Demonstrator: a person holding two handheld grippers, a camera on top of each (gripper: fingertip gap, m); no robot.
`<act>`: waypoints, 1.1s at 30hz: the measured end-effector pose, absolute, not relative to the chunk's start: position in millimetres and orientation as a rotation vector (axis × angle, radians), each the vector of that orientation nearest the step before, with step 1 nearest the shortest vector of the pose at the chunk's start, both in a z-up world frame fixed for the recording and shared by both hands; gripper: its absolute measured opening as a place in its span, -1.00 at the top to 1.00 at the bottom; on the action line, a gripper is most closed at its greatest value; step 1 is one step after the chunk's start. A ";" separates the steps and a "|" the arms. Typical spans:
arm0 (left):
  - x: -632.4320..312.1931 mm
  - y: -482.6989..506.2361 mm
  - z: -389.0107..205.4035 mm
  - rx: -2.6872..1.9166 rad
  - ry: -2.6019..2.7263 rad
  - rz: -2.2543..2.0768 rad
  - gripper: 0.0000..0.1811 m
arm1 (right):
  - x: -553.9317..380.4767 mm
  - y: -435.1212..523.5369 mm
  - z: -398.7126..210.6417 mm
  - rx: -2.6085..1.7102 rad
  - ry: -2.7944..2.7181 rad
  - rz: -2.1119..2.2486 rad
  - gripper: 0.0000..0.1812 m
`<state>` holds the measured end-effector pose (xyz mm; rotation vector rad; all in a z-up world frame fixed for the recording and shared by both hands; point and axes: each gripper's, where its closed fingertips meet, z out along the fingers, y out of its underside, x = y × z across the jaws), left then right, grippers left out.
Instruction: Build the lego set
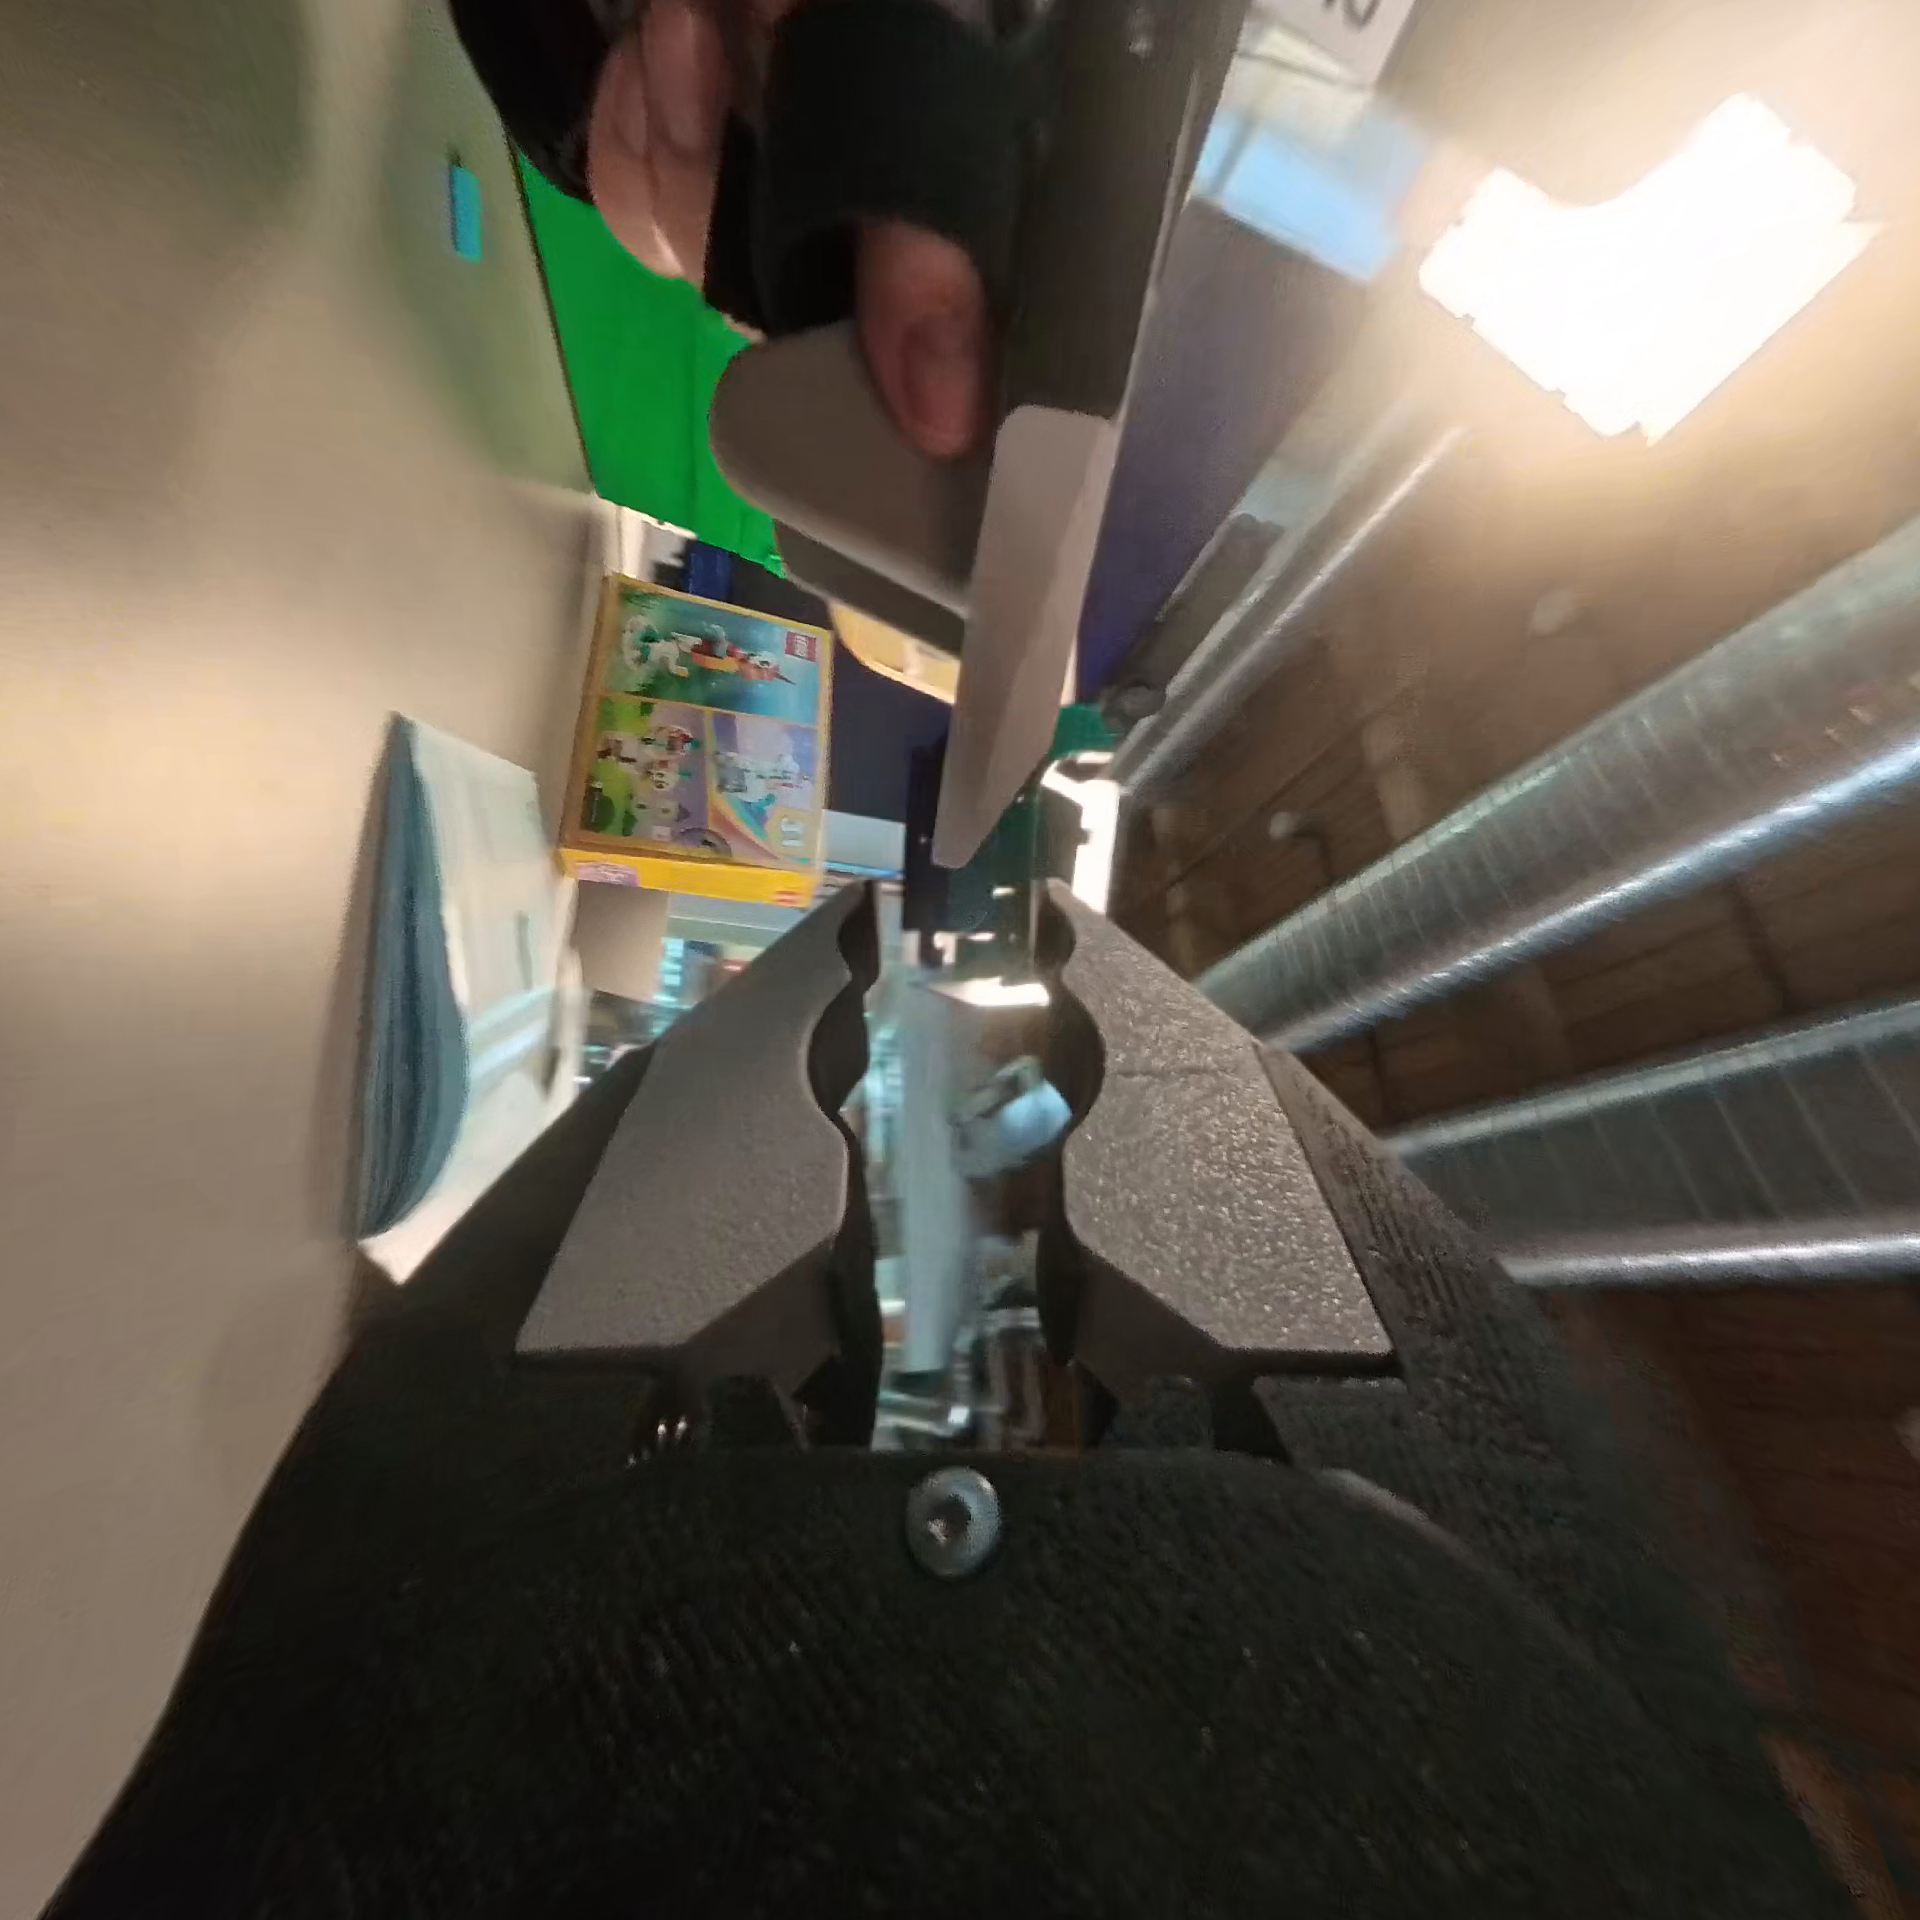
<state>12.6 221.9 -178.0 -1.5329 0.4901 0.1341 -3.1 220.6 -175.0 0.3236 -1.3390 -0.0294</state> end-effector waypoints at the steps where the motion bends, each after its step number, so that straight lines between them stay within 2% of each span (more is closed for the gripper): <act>1: 10.8 221.6 -177.5 -1.529 0.496 0.166 0.86 | -2.1 224.0 -179.5 0.294 -1.387 0.008 0.62; 3: 8.9 221.1 -177.8 -1.529 0.508 0.193 0.86 | 0.9 231.4 -185.3 0.232 -1.454 0.071 0.52; 8: 6.0 222.9 -186.9 -1.583 0.519 0.142 0.86 | 6.0 243.5 -198.8 0.022 -1.613 0.258 0.50; 12: 11.2 223.9 -199.6 -1.633 0.571 0.050 0.86 | 22.0 228.1 -210.0 -0.354 -1.849 0.886 0.50; 15: 10.1 224.6 -205.4 -1.659 0.584 0.041 0.86 | 30.6 230.6 -199.0 -0.520 -1.836 1.177 0.51; 21: 38.0 214.1 -202.3 -1.596 0.669 -0.187 0.86 | 39.1 218.6 -198.9 -0.602 -1.898 1.420 0.58; 29: 46.9 209.8 -204.6 -1.597 0.687 -0.324 0.86 | 43.7 205.9 -212.3 -0.631 -1.996 1.508 0.69; 33: 51.1 209.3 -209.8 -1.614 0.716 -0.337 0.86 | 44.9 203.4 -214.8 -0.639 -2.019 1.532 0.84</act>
